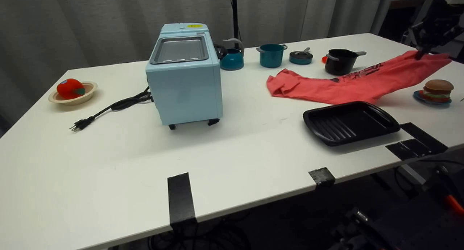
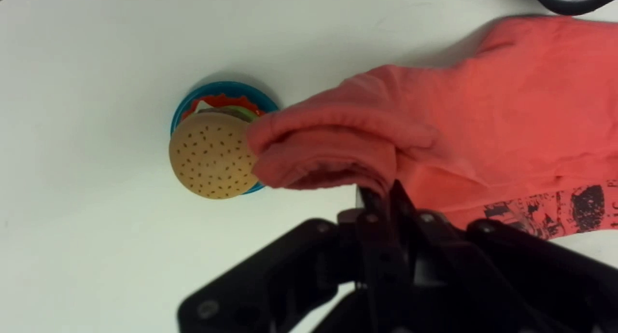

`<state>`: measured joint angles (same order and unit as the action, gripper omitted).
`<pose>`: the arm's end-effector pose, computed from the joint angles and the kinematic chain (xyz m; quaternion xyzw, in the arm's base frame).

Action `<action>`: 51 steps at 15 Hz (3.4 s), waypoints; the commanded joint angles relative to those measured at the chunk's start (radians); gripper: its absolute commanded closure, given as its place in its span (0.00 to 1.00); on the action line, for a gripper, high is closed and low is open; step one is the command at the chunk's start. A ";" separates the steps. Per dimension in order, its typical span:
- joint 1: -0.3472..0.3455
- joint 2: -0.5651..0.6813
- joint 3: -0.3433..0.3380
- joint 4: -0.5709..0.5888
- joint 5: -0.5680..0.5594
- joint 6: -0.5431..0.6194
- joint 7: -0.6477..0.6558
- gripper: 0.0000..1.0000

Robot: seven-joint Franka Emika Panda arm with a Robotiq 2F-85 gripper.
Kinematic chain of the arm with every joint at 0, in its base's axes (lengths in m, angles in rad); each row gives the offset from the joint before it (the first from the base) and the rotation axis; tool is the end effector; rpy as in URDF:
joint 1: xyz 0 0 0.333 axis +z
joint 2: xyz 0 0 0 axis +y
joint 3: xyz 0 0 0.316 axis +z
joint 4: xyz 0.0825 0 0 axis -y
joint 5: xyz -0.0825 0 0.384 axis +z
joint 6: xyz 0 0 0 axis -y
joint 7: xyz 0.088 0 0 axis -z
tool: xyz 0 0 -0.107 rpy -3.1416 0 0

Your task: Fold the orange shirt once

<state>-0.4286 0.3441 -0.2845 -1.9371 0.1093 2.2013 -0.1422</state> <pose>0.4677 -0.3898 0.3088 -0.9510 0.3075 0.0309 0.0090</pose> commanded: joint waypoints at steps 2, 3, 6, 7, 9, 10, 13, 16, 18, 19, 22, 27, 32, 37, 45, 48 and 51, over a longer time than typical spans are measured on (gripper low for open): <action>0.016 -0.028 0.021 0.047 0.030 -0.061 0.000 0.98; 0.027 -0.030 0.030 0.059 0.034 -0.068 0.008 0.98; 0.068 -0.024 0.065 0.102 0.038 -0.083 0.033 0.98; 0.086 -0.027 0.077 0.110 0.037 -0.081 0.044 0.98; 0.118 -0.027 0.102 0.121 0.039 -0.076 0.065 0.98; 0.133 -0.027 0.113 0.125 0.041 -0.074 0.076 0.98; 0.182 -0.029 0.149 0.120 0.051 -0.050 0.110 0.98; 0.221 -0.025 0.183 0.119 0.080 -0.020 0.140 0.98; 0.244 -0.015 0.204 0.121 0.100 0.014 0.154 0.98; 0.257 -0.006 0.213 0.125 0.106 0.035 0.168 0.98; 0.288 0.012 0.237 0.127 0.117 0.104 0.187 0.98; 0.313 0.028 0.253 0.131 0.110 0.174 0.198 0.50; 0.322 -0.002 0.254 0.076 0.104 0.247 0.188 0.13; 0.316 -0.049 0.254 0.010 0.108 0.275 0.171 0.00; 0.291 -0.184 0.230 -0.168 0.112 0.285 0.097 0.00; 0.271 -0.248 0.207 -0.237 0.109 0.283 0.034 0.00; 0.254 -0.316 0.176 -0.289 0.098 0.269 -0.030 0.00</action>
<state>-0.1537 0.1283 -0.0885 -2.1393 0.2048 2.4578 -0.0962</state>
